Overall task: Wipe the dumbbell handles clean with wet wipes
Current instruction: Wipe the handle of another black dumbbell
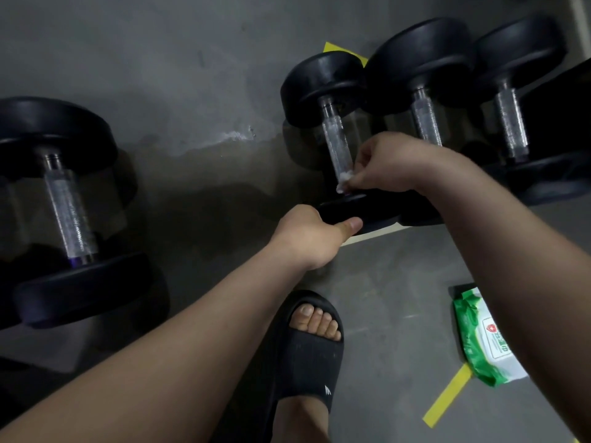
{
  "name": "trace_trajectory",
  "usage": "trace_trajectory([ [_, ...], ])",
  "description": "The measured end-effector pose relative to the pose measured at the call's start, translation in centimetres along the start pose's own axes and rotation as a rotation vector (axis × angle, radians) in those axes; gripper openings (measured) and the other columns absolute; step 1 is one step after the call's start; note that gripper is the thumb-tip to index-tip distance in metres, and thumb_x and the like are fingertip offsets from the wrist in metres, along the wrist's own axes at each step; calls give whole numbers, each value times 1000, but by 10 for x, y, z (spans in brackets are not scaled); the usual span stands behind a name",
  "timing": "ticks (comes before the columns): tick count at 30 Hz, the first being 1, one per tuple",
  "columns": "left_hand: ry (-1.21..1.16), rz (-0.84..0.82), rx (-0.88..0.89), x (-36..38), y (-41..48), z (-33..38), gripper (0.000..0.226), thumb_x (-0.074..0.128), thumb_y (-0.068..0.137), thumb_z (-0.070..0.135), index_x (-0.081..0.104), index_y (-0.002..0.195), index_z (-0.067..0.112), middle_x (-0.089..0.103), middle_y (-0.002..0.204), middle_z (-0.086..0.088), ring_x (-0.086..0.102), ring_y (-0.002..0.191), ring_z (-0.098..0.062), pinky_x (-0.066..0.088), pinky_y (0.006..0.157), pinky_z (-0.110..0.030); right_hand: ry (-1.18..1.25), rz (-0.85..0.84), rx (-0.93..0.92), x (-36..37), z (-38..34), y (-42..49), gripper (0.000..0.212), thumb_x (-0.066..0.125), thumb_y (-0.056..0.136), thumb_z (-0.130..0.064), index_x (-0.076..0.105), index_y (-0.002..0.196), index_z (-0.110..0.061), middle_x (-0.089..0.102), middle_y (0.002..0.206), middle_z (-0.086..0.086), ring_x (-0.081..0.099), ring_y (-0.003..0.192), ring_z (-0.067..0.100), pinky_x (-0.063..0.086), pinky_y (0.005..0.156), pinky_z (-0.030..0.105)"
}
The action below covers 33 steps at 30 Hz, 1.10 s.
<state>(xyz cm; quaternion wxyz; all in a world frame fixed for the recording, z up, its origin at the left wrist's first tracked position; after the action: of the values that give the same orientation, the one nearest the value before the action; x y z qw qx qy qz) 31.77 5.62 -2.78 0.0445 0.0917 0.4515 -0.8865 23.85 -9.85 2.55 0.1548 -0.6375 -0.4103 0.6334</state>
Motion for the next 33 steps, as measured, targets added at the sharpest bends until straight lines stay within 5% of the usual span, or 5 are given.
trace_trajectory([
  [5, 1, -8, 7, 1, 3, -2, 54, 74, 75, 64, 72, 90, 12, 72, 87, -8, 70, 83, -27, 59, 80, -41, 190, 156, -8, -1, 12, 6, 30, 89, 71, -40, 71, 74, -16, 69, 70, 0, 61, 63, 15, 46, 57, 26],
  [15, 42, -19, -21, 1, 1, 0, 59, 73, 78, 64, 70, 95, 7, 70, 91, -9, 69, 86, -28, 52, 69, -32, 397, 506, -57, -10, -19, 41, 33, 86, 74, -40, 61, 68, -19, 58, 62, -9, 51, 54, 0, 36, 50, 14],
  [21, 50, -29, -13, -2, 4, 1, 59, 74, 76, 65, 71, 97, 10, 72, 95, -10, 69, 88, -27, 58, 80, -37, 154, 268, -66, 3, -4, 19, 34, 82, 78, -42, 64, 71, -14, 63, 66, -1, 52, 56, 6, 37, 49, 23],
  [27, 53, -44, -29, -1, 1, 3, 60, 73, 73, 67, 73, 95, 12, 73, 91, -7, 71, 83, -26, 61, 83, -41, 386, 530, -48, -18, -9, 47, 27, 78, 82, -40, 65, 75, -17, 60, 64, -5, 53, 55, 5, 44, 53, 20],
  [33, 79, -56, -22, -5, 0, 7, 55, 74, 78, 63, 72, 100, 12, 72, 93, -4, 69, 86, -24, 59, 86, -39, 427, 394, -48, -2, 13, 33, 22, 78, 84, -34, 66, 75, -17, 61, 63, -5, 56, 57, 10, 46, 59, 24],
])
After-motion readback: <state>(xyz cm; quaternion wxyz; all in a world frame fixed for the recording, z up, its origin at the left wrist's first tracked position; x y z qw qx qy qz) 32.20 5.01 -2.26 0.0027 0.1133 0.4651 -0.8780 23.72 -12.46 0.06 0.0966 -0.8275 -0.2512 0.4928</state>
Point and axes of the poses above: each hand's wrist, its own y-axis towards the middle knuckle, its own x-axis out of the palm, z = x × y, the point moved 5 cm from there along y, towards the middle knuckle
